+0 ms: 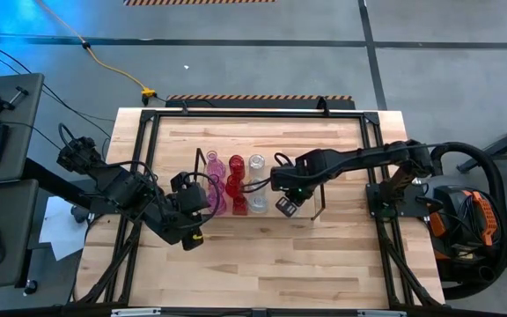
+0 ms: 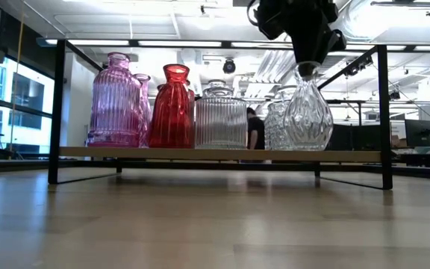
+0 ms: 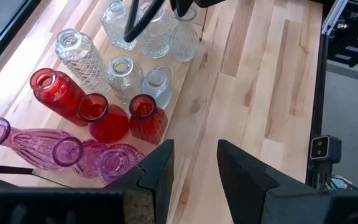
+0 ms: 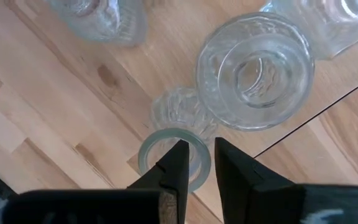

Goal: Sort vases onto shelf
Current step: Put the transparent vase aligned with the other transparent vases on the shelf

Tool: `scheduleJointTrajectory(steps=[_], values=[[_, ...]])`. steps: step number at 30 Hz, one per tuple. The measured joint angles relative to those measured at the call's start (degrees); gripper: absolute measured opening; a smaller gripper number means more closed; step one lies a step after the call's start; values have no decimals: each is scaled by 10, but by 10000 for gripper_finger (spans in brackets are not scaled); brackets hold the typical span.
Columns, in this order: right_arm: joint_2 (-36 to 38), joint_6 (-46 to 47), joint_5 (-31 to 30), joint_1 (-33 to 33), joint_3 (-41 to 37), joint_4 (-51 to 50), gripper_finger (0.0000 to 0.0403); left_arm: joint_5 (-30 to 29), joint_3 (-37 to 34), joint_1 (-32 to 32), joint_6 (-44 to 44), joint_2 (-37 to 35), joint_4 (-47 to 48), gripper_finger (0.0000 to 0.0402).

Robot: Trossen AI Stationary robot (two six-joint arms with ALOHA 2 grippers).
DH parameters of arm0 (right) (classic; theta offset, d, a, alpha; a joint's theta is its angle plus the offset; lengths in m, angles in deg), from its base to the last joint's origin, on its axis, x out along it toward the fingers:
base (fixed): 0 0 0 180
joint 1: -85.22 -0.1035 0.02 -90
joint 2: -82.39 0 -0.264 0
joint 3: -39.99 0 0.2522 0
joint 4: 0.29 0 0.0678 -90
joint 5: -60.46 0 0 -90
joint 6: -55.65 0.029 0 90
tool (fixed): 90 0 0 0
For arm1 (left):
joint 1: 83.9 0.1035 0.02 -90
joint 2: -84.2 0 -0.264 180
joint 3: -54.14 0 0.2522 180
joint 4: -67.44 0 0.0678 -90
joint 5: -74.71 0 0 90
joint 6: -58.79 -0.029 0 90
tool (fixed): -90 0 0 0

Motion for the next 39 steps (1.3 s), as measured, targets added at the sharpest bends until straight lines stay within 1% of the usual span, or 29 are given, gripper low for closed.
scheduleJointTrajectory(steps=[14, 24, 27, 33, 39], values=[[0, -7, 0, 14, 0, 0, 55, 0, 0, 0, 0, 0, 0, 115], [0, -4, 19, 6, 0, 0, 54, -5, 0, 0, 0, 0, 0, 115], [0, -6, 19, 6, 0, 0, 43, -7, 0, 0, 0, 0, 0, 115], [0, -13, 20, 6, 0, 0, 5, -7, 0, 0, 0, 0, 0, 115], [0, -8, 16, 6, 0, -6, 10, -7, 0, 0, 0, 0, 0, 115]])
